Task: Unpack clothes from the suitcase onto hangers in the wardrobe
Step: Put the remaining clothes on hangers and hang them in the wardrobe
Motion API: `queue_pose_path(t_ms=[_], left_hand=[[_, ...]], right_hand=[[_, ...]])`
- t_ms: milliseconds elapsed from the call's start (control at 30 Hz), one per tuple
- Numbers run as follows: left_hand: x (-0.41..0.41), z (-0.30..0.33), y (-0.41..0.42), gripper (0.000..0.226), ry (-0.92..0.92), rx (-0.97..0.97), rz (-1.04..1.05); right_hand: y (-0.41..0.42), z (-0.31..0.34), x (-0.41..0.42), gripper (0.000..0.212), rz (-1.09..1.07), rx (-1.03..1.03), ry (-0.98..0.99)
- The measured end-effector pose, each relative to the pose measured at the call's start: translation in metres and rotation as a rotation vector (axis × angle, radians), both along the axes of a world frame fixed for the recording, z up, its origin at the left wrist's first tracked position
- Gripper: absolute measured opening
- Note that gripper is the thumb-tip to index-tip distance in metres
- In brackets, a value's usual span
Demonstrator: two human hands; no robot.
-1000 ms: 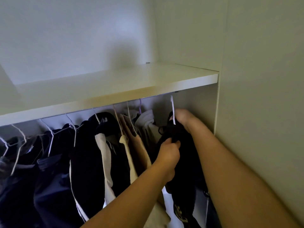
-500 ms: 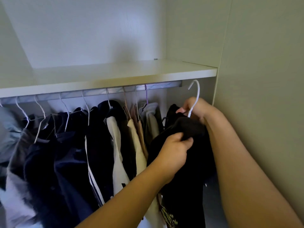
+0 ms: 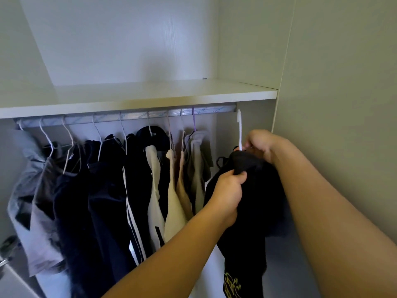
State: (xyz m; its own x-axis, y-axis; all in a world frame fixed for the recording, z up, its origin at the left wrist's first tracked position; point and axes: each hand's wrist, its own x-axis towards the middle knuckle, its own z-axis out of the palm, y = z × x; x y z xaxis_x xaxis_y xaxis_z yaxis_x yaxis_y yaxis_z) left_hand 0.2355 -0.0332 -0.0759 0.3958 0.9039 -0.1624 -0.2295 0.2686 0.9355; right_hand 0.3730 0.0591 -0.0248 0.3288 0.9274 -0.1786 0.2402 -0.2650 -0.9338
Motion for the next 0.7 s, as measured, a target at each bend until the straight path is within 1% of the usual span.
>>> queue_pose_path(t_ms=[133, 267, 333, 400, 500, 633, 700], left_hand=[[0.007, -0.005, 0.029, 0.022, 0.019, -0.117, 0.098], [0.016, 0.002, 0.071, 0.019, 0.063, -0.185, 0.123], [0.022, 0.006, 0.095, 0.016, 0.086, -0.185, 0.115], [0.025, 0.007, 0.121, 0.018, 0.125, -0.170, 0.110], [0.031, 0.007, 0.167, 0.023, 0.266, -0.101, 0.119], [0.044, 0.004, 0.222, 0.023, 0.334, -0.066, 0.147], [0.048, 0.002, 0.240, 0.023, 0.337, -0.060, 0.141]], right_hand=[[0.027, -0.012, 0.000, 0.026, 0.005, -0.070, 0.142], [0.066, -0.016, 0.004, 0.028, -0.011, -0.040, 0.140], [0.088, -0.016, 0.008, 0.031, -0.026, -0.005, 0.160], [0.112, -0.015, 0.009, 0.035, -0.021, 0.024, 0.179], [0.150, -0.015, 0.013, 0.038, -0.035, 0.086, 0.231], [0.198, -0.020, 0.023, 0.035, -0.055, 0.109, 0.307], [0.215, -0.022, 0.024, 0.034, -0.072, 0.133, 0.342]])
